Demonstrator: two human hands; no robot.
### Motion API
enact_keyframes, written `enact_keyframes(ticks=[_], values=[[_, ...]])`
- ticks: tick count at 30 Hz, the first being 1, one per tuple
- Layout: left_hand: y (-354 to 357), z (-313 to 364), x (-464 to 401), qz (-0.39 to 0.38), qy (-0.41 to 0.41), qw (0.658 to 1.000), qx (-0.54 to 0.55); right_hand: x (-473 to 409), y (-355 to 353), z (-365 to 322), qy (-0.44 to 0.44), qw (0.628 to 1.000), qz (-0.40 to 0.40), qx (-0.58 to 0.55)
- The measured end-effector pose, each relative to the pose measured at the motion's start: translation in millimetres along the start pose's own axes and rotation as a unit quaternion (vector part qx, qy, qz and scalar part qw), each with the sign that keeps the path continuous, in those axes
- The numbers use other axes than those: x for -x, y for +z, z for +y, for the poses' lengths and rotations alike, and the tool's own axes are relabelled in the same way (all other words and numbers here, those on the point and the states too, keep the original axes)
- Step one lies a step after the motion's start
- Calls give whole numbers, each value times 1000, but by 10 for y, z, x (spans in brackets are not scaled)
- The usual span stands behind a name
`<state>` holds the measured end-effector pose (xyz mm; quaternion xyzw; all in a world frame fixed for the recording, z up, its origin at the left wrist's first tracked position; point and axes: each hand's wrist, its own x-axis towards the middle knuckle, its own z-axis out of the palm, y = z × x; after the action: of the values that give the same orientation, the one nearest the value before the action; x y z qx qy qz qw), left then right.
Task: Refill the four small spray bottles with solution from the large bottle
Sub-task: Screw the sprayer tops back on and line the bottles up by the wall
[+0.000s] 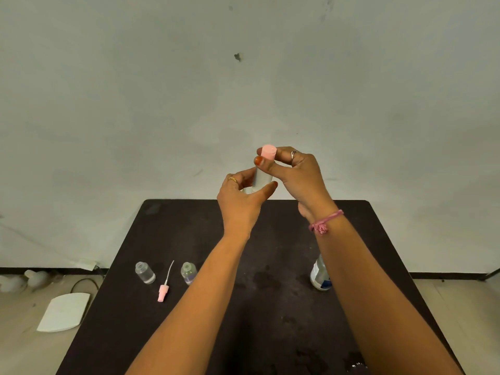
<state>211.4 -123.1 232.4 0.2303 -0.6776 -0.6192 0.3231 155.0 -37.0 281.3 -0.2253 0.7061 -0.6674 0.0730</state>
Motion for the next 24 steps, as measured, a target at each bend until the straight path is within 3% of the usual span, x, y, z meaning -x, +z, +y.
enact_keyframes(ticks=[10, 24], values=[[-121, -197, -113, 0, 1, 1000, -3, -35, 111, 305, 88, 994, -48, 52], [-434, -794, -468, -94, -26, 994, -53, -182, 597, 1028, 114, 993, 24, 19]])
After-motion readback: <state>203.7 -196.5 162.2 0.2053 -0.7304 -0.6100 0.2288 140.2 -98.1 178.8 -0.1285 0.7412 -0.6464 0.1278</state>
